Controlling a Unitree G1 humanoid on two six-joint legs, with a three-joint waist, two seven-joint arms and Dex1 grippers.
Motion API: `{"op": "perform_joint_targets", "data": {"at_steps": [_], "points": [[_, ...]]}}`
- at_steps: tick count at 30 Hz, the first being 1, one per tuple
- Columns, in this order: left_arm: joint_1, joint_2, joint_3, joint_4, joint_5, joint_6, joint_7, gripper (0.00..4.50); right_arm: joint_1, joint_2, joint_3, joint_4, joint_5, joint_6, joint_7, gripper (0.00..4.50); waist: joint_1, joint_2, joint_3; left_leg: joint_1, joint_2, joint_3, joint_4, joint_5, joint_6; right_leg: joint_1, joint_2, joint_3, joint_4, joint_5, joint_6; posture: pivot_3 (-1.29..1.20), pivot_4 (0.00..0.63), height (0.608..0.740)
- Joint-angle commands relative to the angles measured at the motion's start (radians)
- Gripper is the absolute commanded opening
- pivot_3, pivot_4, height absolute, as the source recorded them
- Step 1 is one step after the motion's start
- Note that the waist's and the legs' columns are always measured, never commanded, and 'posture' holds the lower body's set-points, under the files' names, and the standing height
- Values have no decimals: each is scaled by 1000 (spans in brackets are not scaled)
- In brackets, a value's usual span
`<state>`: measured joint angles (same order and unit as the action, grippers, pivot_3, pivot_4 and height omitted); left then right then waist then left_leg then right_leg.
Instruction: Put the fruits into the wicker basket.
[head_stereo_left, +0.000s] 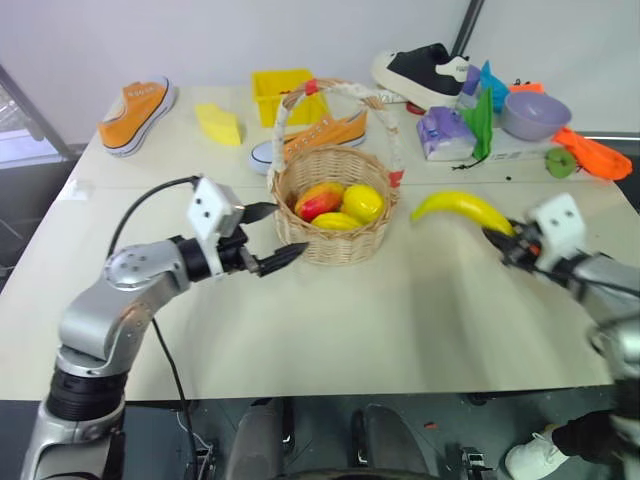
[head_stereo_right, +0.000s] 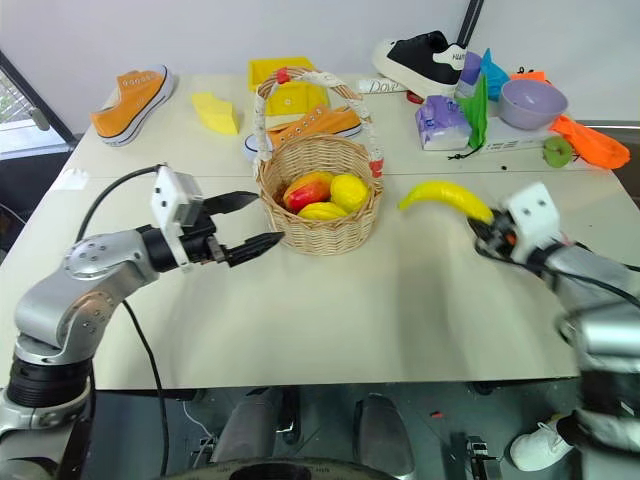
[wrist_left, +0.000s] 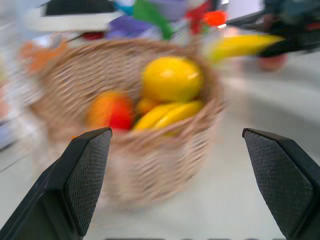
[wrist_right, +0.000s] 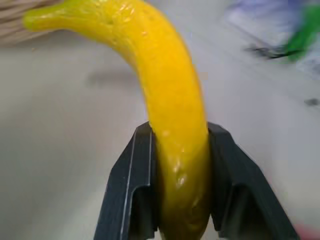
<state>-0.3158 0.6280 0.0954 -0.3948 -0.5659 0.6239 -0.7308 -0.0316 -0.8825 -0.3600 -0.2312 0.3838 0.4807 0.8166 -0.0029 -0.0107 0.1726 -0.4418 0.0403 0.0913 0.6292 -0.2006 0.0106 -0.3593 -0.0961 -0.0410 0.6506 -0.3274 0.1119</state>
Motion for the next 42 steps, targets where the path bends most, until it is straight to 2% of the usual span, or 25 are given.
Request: {"op": "perform_joint_targets", "data": {"at_steps": [1,3,5,11,16,21,23,25,26,27,28,36,40,42], "points": [[13,26,47,29,15,-88,-53,4500,1,-37,-71,-230,218,112,96,774,-12,0,0,1,1,0,0,0,0,1,0,0,0,0,0,0,150,733],[21,39,54,54,25,-113,-72,4500,-75,-26,-21,-304,281,171,58,774,-20,0,0,2,2,0,1,0,0,1,0,1,0,1,-1,0,150,733],[24,48,55,66,30,-131,-80,4500,-189,15,69,-336,271,205,-24,774,-18,0,0,2,3,0,1,0,0,1,1,2,0,1,-3,0,150,733],[56,55,92,24,-3,-117,-78,4500,-573,210,420,-227,29,312,-293,774,-12,0,0,-4,3,0,0,0,-2,-8,-1,3,1,0,-6,0,150,733],[95,65,145,-7,-28,-104,-58,4500,-684,351,535,-145,-49,346,-370,774,-9,-1,0,-14,2,1,1,4,-6,-15,-1,1,1,1,-3,0,150,733],[118,65,155,-48,-36,-95,-34,4500,-710,393,581,-43,-151,317,-411,774,-8,-1,0,-15,1,2,2,3,-4,-16,-1,-1,3,2,-3,0,150,733],[119,63,157,-64,-44,-88,-25,4500,-708,394,576,-42,-159,317,-402,774,-9,-1,0,-15,1,2,4,1,-1,-16,0,-1,4,2,-2,0,150,733],[117,63,152,-76,-50,-82,-21,4500,-708,402,564,-56,-155,315,-389,1729,-11,-1,0,-15,1,3,3,2,-1,-16,0,-1,4,2,-2,0,150,733],[114,63,148,-80,-53,-80,-19,4500,-705,405,555,-76,-147,310,-380,2002,-12,-1,0,-15,1,2,3,2,-1,-16,0,-1,5,2,-2,0,150,733],[111,63,145,-82,-56,-78,-16,4500,-703,404,546,-97,-139,301,-371,2600,-12,-1,0,-15,1,2,3,2,-1,-16,1,-1,5,2,-2,0,150,733],[107,61,141,-84,-60,-75,-15,4500,-697,392,535,-123,-132,283,-351,3009,-12,-1,0,-15,1,2,3,2,-1,-16,1,-1,6,2,-2,0,150,733],[61,40,82,-93,-81,-57,-18,4500,-595,277,346,-318,40,243,-166,3009,-7,-1,0,-14,1,2,4,2,-1,-17,1,-1,8,2,-2,0,150,733],[6,-10,-6,-95,-85,-46,-26,4500,-407,175,100,-414,219,343,-83,3009,10,-2,-1,-13,1,1,3,2,0,-14,1,-1,8,1,-2,0,150,733],[-21,-44,-58,-101,-86,-40,-30,4500,-297,127,-15,-357,211,354,-84,3009,12,-2,-1,-13,1,1,3,2,0,-13,1,-1,6,1,-2,0,150,733]]}}
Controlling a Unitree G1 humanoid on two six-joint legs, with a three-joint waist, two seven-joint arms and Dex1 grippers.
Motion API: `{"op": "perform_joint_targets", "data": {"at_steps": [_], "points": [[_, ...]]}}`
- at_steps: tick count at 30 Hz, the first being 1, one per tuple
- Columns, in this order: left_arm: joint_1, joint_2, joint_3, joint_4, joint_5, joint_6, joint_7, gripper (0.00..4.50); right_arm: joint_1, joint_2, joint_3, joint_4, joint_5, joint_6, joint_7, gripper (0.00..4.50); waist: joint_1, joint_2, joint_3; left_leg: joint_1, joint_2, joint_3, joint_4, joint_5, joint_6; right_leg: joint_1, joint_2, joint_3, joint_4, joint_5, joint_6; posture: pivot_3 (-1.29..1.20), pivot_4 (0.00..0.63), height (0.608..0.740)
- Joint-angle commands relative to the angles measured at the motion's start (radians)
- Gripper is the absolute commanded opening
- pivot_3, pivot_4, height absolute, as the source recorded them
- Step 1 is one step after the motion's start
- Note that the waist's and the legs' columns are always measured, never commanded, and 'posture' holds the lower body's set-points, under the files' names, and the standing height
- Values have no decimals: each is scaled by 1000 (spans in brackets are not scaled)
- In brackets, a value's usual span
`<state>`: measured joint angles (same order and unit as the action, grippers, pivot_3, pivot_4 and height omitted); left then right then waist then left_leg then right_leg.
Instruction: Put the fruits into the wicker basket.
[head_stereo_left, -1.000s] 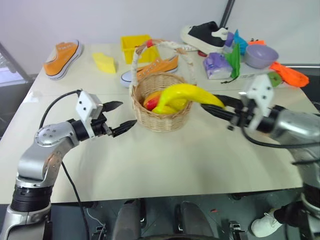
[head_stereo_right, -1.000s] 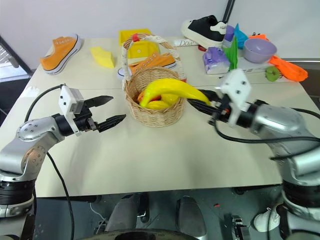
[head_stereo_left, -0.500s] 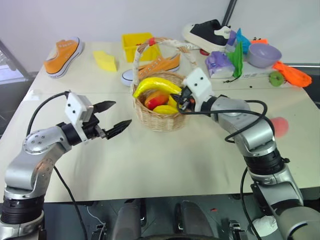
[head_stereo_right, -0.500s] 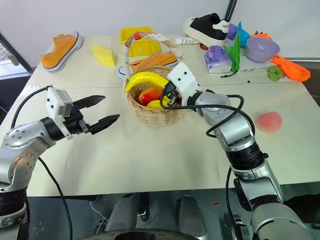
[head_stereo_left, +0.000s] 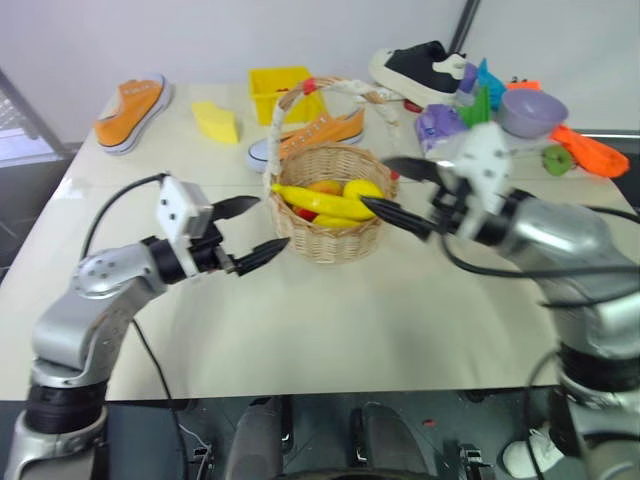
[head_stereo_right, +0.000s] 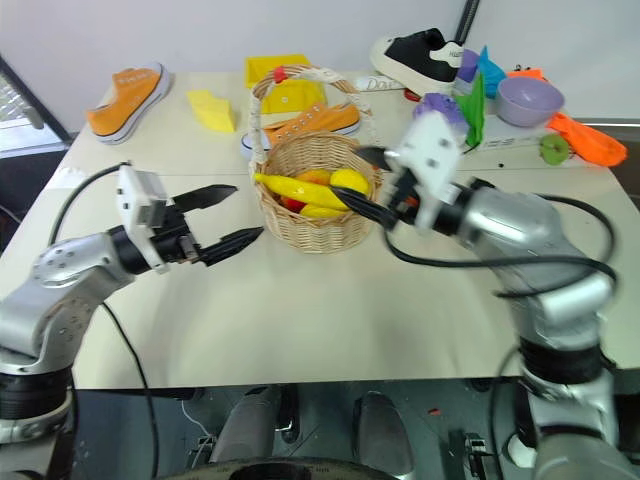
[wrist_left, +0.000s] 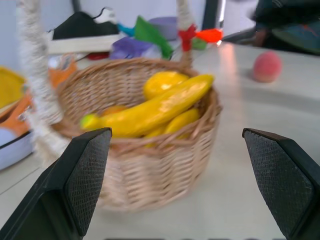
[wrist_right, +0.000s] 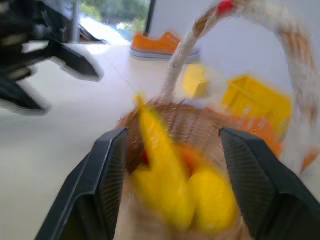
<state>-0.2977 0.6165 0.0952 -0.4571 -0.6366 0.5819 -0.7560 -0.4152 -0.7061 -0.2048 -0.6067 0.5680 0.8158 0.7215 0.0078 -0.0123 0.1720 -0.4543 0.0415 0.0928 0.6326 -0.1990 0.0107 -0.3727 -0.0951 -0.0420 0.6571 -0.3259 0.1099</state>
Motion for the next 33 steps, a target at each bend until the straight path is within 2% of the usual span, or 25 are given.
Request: {"op": "perform_joint_targets", "data": {"at_steps": [1,3,5,6,12,27,28,31,33], "points": [[-58,-57,-94,-42,-17,5,-7,4500,157,-74,-228,79,-19,4,-2,3009,6,-1,0,0,0,0,0,0,0,0,0,0,0,0,0,0,150,733],[-93,-105,-171,-47,-10,6,-16,4500,273,-97,-315,193,-122,-62,-55,3540,10,-1,0,4,-1,0,0,0,1,5,0,0,-1,0,0,0,150,733],[-119,-138,-227,-43,10,-1,-23,4500,335,-92,-358,263,-185,-116,-119,4363,6,-1,-1,9,-2,0,0,0,2,11,-1,0,-4,0,0,0,150,733],[-130,-153,-251,-40,19,-4,-25,4500,368,-97,-362,294,-233,-151,-149,4441,4,0,-1,11,-2,2,-1,-1,3,12,-1,1,-5,0,0,0,150,733],[-174,-208,-321,-6,54,-21,-42,4500,443,-56,-379,381,-299,-188,-245,4441,-18,4,-3,12,1,3,-2,0,2,10,3,4,-3,0,0,0,150,733],[-179,-210,-345,5,117,-39,-59,4500,237,46,-320,699,-271,-245,-324,4441,-17,4,-3,12,1,3,-1,0,1,11,5,6,-3,0,0,0,150,733],[-172,-207,-342,1,121,-40,-57,4500,229,48,-320,708,-270,-243,-330,3904,-18,5,-3,12,1,3,-1,0,1,11,5,6,-3,0,0,0,150,733],[-157,-199,-331,-7,124,-40,-52,4500,225,43,-309,705,-277,-246,-332,2926,-18,5,-3,12,1,3,-2,0,1,11,5,6,-3,0,0,0,150,733],[-142,-189,-320,-11,131,-43,-44,4500,229,37,-303,671,-273,-244,-323,2821,-18,5,-3,12,1,3,-2,0,1,11,5,6,-3,0,0,0,150,733]]}}
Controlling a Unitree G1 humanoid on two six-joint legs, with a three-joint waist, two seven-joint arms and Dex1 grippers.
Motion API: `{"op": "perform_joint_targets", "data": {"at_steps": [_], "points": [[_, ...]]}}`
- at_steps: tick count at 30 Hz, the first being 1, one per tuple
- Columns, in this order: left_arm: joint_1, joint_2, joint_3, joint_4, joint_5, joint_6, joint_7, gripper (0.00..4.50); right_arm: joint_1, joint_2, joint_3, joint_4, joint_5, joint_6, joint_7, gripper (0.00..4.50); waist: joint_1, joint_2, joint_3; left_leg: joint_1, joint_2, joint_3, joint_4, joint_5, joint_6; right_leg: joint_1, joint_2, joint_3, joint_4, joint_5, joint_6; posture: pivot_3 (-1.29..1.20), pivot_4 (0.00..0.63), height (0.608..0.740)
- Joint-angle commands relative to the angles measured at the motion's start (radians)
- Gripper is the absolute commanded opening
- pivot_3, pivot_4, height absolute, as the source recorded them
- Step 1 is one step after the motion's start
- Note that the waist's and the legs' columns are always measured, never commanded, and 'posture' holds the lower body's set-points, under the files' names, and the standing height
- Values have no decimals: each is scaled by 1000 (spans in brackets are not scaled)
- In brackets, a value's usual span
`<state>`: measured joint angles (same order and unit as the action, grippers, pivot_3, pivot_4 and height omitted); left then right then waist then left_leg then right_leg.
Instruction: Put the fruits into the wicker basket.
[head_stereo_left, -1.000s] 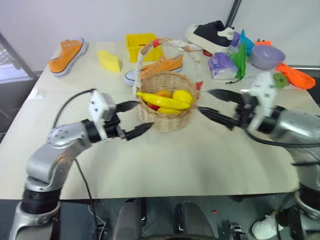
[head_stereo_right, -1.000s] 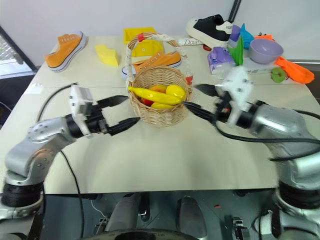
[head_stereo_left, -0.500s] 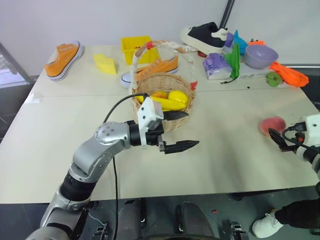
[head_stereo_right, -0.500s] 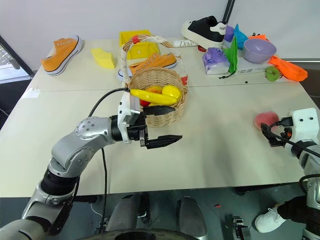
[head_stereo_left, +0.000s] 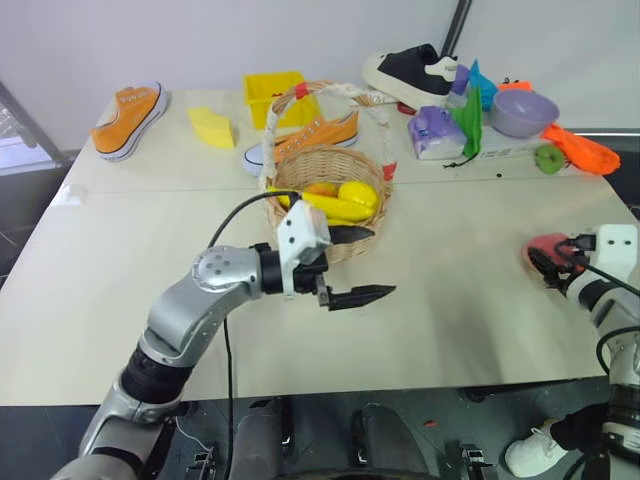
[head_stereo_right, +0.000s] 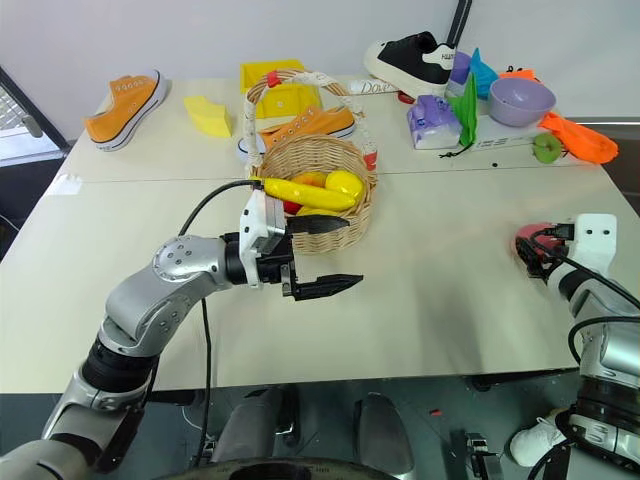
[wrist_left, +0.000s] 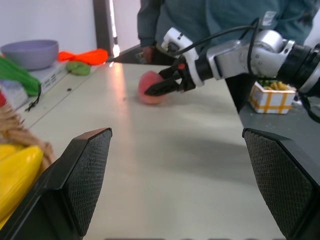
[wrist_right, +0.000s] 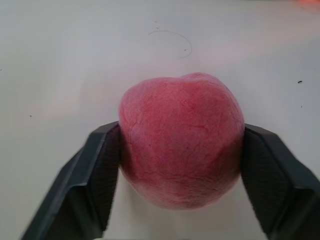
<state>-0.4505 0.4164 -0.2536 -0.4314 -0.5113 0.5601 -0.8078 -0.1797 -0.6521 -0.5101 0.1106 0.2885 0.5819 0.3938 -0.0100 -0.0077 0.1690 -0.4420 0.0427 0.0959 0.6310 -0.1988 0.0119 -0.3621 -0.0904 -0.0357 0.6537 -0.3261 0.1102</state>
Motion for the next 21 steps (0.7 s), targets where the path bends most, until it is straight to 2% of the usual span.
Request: {"op": "perform_joint_targets", "data": {"at_steps": [1,3,7,11,15,17,21], "points": [[19,16,37,-37,10,-23,13,4500,-3,-19,5,-74,16,-8,16,2821,0,0,0,0,0,0,0,0,0,0,0,0,0,0,0,0,150,733],[34,28,59,-32,17,-31,24,4500,6,-26,21,-158,42,-10,60,2821,0,1,0,0,0,0,0,0,0,0,0,0,0,0,0,0,150,733],[95,96,194,12,21,-52,40,4500,20,-56,104,-522,240,51,245,2821,-8,4,1,0,1,1,-1,0,0,-2,1,1,1,0,0,0,150,733],[147,174,304,83,39,-108,20,4500,-92,-25,199,-705,405,167,216,2821,-5,2,2,0,5,0,-2,0,-1,-3,3,2,1,0,-1,0,150,733],[158,212,384,175,63,-186,21,4500,-304,102,452,-720,351,243,93,2821,-2,1,1,-1,4,1,-1,0,-1,-4,-1,2,1,0,-2,0,150,733],[158,214,389,189,72,-205,20,4500,-374,163,519,-688,315,264,34,2821,3,1,1,-3,4,2,-1,0,-1,-7,-3,1,1,1,-3,0,150,733],[167,202,394,170,69,-213,37,4500,-528,311,681,-471,112,193,-104,2821,-4,0,1,-7,3,4,-1,0,-1,-11,-5,1,2,2,-3,0,150,733]]}}
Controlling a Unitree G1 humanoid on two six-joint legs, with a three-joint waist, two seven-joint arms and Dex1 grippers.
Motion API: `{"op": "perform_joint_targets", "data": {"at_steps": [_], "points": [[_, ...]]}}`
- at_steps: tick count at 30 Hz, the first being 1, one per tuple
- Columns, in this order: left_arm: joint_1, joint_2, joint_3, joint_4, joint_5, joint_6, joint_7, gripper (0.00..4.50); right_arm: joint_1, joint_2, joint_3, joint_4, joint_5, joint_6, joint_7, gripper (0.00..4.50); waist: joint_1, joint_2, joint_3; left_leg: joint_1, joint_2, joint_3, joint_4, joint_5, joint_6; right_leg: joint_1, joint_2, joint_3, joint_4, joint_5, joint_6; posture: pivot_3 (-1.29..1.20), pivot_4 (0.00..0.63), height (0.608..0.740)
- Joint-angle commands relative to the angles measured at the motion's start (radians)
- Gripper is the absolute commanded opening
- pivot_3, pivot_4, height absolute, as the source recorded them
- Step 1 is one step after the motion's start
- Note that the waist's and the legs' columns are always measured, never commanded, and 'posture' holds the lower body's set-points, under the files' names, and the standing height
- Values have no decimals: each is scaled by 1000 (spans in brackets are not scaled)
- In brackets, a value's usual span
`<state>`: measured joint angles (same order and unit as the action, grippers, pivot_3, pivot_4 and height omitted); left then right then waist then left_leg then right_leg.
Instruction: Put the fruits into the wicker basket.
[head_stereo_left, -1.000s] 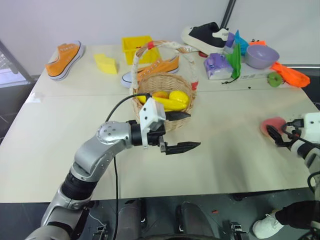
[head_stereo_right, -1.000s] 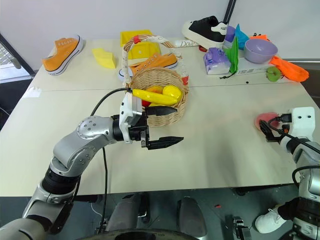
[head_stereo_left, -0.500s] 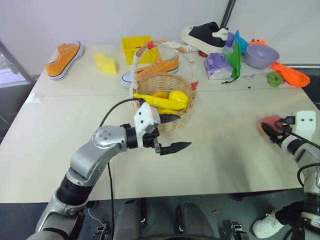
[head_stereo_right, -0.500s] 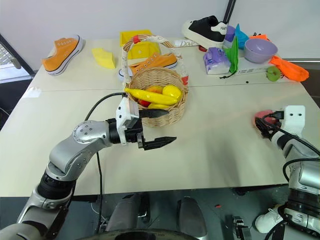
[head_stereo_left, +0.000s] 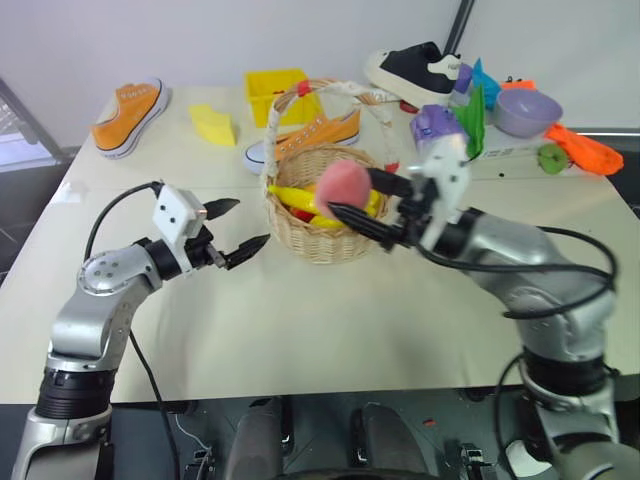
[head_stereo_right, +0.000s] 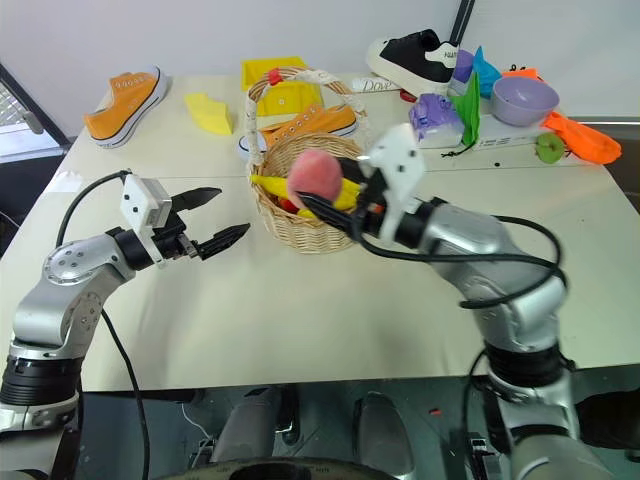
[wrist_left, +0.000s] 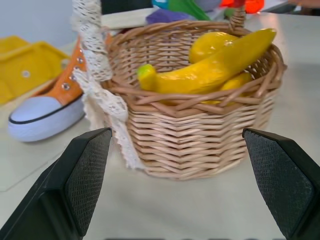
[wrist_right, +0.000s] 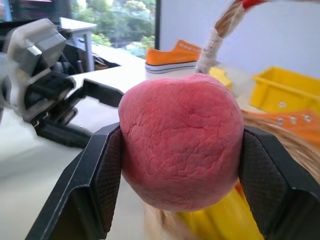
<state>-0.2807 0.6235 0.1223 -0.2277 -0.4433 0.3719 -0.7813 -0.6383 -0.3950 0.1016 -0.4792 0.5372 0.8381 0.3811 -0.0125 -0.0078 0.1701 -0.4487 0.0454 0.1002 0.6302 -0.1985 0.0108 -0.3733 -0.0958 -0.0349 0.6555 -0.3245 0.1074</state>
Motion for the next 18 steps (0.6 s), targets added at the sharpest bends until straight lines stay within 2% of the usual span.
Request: {"op": "perform_joint_targets", "data": {"at_steps": [1,4,6,8,12,18], "points": [[-1,-8,15,-39,1,-24,14,4500,-83,69,81,162,-167,-87,-100,2821,-1,0,0,0,0,1,0,0,0,0,0,0,0,0,0,0,150,733],[4,-19,8,-61,-3,-16,27,4500,-103,110,93,254,-205,-148,-82,2821,2,0,0,0,0,1,0,0,0,-1,1,-2,2,0,0,0,150,733],[6,-23,5,-71,-5,-11,34,4500,-105,127,91,277,-214,-172,-66,3841,-1,-1,0,0,0,3,0,0,0,-1,2,-1,2,0,0,0,150,733],[9,-26,4,-80,-11,-5,37,4500,-108,134,90,287,-236,-191,-65,4410,-3,-1,0,0,0,3,0,0,0,-2,2,-1,3,0,0,0,150,733],[14,-31,3,-95,-25,13,35,4500,-91,111,77,234,-262,-226,-40,4410,-4,-1,0,1,1,4,0,0,0,-3,3,-1,5,0,1,0,150,733],[19,-27,4,-112,-51,37,18,4500,29,-26,-36,-38,-102,-210,150,4410,2,-1,0,0,1,4,0,0,0,-3,3,-1,5,0,1,0,150,733]]}}
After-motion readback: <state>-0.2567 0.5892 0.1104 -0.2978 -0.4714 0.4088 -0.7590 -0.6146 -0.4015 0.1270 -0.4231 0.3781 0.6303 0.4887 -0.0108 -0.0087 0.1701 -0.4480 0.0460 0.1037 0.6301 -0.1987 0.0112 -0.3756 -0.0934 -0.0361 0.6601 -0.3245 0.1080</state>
